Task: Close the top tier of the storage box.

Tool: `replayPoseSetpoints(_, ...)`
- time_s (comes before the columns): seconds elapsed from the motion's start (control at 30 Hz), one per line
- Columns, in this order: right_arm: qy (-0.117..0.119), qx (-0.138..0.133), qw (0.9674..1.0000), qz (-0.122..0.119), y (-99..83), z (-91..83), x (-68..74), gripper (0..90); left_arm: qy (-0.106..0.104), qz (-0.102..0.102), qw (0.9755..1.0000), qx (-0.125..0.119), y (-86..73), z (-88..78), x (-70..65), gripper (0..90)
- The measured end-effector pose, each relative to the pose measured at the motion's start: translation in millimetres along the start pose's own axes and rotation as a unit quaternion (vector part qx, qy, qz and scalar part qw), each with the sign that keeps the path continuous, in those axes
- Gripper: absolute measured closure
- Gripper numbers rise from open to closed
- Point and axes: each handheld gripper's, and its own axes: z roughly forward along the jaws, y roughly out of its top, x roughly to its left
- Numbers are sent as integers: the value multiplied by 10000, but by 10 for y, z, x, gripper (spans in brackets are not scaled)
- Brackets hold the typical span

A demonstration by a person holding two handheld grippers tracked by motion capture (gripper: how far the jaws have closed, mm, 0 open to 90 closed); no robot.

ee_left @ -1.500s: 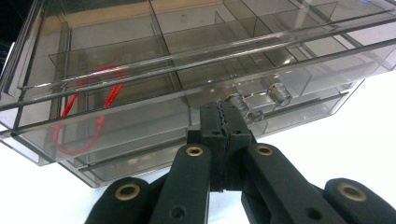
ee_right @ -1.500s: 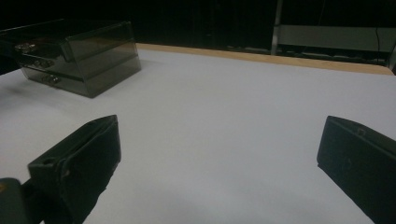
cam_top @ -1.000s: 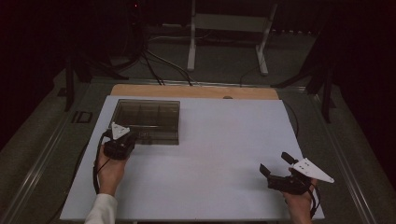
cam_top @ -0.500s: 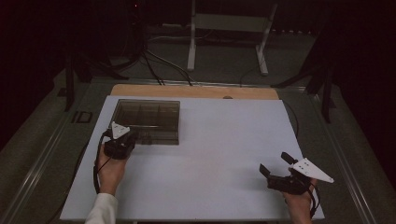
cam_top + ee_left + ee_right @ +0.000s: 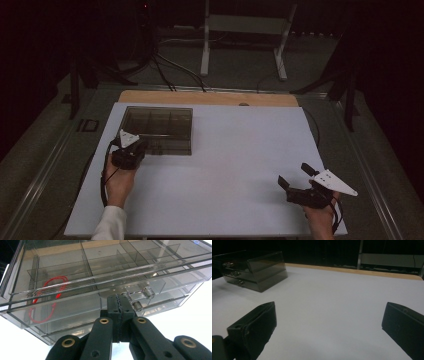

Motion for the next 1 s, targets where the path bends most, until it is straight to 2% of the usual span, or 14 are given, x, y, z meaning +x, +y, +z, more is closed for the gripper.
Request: replayPoseSetpoints(1.0,-7,-4,10000,0,1,-2,-1,0,22,-82,10000,7,16,65,20,900)
